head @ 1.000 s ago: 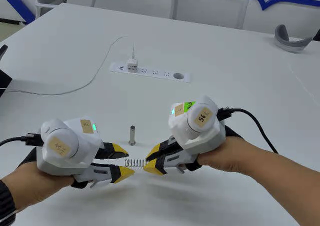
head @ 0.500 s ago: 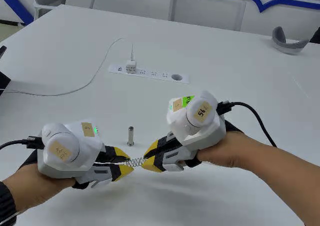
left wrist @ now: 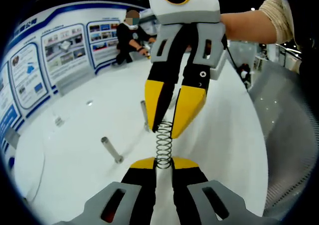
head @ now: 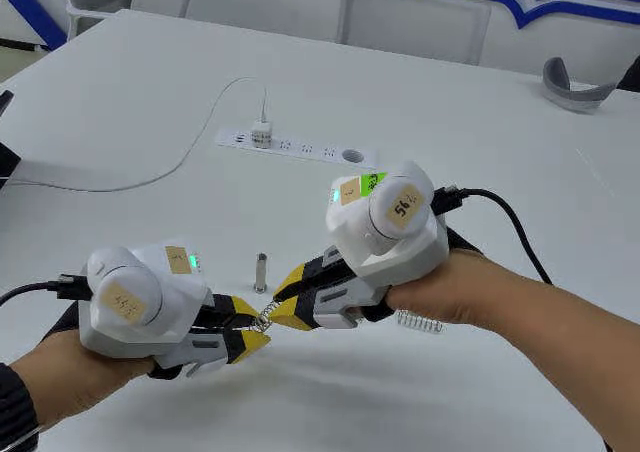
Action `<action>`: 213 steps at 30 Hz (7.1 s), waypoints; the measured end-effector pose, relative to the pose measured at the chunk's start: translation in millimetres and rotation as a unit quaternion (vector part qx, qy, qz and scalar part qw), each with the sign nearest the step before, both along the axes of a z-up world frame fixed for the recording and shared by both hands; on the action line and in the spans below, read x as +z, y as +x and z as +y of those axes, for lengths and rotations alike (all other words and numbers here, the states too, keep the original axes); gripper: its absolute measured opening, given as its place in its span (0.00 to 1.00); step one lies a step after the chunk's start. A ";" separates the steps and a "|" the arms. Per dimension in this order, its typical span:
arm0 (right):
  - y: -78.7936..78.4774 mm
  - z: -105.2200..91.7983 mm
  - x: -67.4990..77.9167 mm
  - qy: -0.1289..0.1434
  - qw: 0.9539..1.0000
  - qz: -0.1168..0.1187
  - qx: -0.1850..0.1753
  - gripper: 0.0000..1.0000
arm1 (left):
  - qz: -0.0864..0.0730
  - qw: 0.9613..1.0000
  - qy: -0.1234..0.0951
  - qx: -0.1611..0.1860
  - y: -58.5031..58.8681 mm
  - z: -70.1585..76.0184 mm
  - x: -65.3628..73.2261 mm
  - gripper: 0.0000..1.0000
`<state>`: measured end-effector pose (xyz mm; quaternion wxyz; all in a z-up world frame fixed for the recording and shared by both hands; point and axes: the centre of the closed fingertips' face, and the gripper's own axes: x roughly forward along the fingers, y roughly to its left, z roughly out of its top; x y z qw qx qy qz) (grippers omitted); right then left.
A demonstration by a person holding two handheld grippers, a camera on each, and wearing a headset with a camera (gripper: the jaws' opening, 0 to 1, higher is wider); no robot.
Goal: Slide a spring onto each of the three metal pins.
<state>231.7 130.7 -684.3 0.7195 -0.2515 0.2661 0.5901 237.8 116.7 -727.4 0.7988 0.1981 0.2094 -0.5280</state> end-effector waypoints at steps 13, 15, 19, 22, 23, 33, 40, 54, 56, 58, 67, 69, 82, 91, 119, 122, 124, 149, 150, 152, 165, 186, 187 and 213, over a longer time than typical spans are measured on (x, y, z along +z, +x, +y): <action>0.6 6.5 3.1 0.003 1.000 -0.005 0.004 0.11 | 0.007 1.000 -0.012 0.000 -1.7 -7.2 0.5 0.11; 0.6 6.5 2.7 0.003 1.000 -0.005 0.004 0.11 | 0.007 1.000 -0.013 0.002 -1.5 -6.7 0.2 0.11; 1.3 6.4 2.3 0.001 1.000 -0.005 0.004 0.11 | 0.011 1.000 -0.018 0.008 -0.9 -5.5 0.5 0.13; 1.8 6.5 2.6 0.000 1.000 -0.005 0.004 0.11 | 0.015 1.000 -0.023 0.013 -0.8 -4.8 1.2 0.16; 1.9 6.4 2.5 -0.001 1.000 -0.005 0.004 0.11 | 0.017 0.999 -0.024 0.015 -0.5 -4.2 1.2 0.17; 6.6 5.5 5.3 -0.002 1.000 -0.007 0.001 0.11 | 0.032 0.998 -0.044 0.045 1.4 7.1 0.5 0.28; 13.7 4.2 12.1 0.000 1.000 -0.014 -0.004 0.11 | 0.034 0.996 -0.054 0.066 4.7 13.5 2.5 0.37; 38.7 0.7 29.2 0.008 0.999 -0.036 -0.028 0.11 | 0.035 0.994 -0.062 0.083 4.8 19.7 2.9 0.49; 44.3 1.0 32.0 0.011 0.999 -0.039 -0.035 0.11 | 0.037 0.994 -0.062 0.085 4.7 20.8 2.6 0.49; 49.7 1.7 34.9 0.015 0.998 -0.042 -0.039 0.11 | 0.036 0.994 -0.062 0.086 4.7 21.7 3.0 0.50; 69.0 6.4 38.7 0.017 0.997 -0.049 -0.049 0.11 | 0.036 0.993 -0.062 0.091 5.4 24.6 3.4 0.51; 72.3 7.9 38.9 0.017 0.997 -0.051 -0.050 0.11 | 0.036 0.993 -0.063 0.092 5.5 24.8 3.6 0.51; 92.3 13.8 27.0 -0.001 0.997 -0.051 -0.054 0.11 | 0.037 0.993 -0.065 0.094 5.6 26.7 3.8 0.52; 94.6 13.7 18.4 -0.009 0.997 -0.042 -0.057 0.11 | 0.039 0.993 -0.063 0.095 5.7 28.7 2.6 0.52; 90.6 16.1 -13.4 -0.031 0.997 -0.028 -0.061 0.11 | 0.046 0.992 -0.062 0.098 4.9 32.9 -2.7 0.51; 91.7 16.0 -19.0 -0.035 0.997 -0.026 -0.065 0.11 | 0.047 0.992 -0.061 0.099 5.2 34.3 -3.5 0.51; 91.1 16.3 -20.3 -0.034 0.997 -0.024 -0.066 0.12 | 0.048 0.992 -0.061 0.100 5.6 34.8 -3.6 0.51; 92.2 17.3 -42.7 -0.043 0.995 -0.017 -0.083 0.12 | 0.050 0.992 -0.061 0.101 6.6 35.1 -5.3 0.51; 92.2 17.1 -42.8 -0.043 0.995 -0.015 -0.084 0.12 | 0.050 0.992 -0.061 0.101 6.6 34.9 -5.2 0.51; 92.7 17.1 -42.7 -0.044 0.995 -0.018 -0.084 0.12 | 0.050 0.992 -0.061 0.100 6.4 34.6 -5.1 0.51; 93.9 17.7 -39.9 -0.037 0.995 -0.023 -0.086 0.17 | 0.047 0.992 -0.060 0.099 7.2 33.4 -3.1 0.51; 90.0 8.8 -29.3 -0.025 0.995 -0.031 -0.093 0.21 | 0.042 0.993 -0.060 0.095 9.6 29.5 1.9 0.52; 89.3 8.0 -28.1 -0.022 0.995 -0.031 -0.094 0.21 | 0.042 0.993 -0.060 0.095 9.6 29.3 1.8 0.52; 65.6 -21.9 -15.8 0.000 0.993 -0.046 -0.112 0.22 | 0.038 0.994 -0.059 0.087 10.0 22.4 6.7 0.52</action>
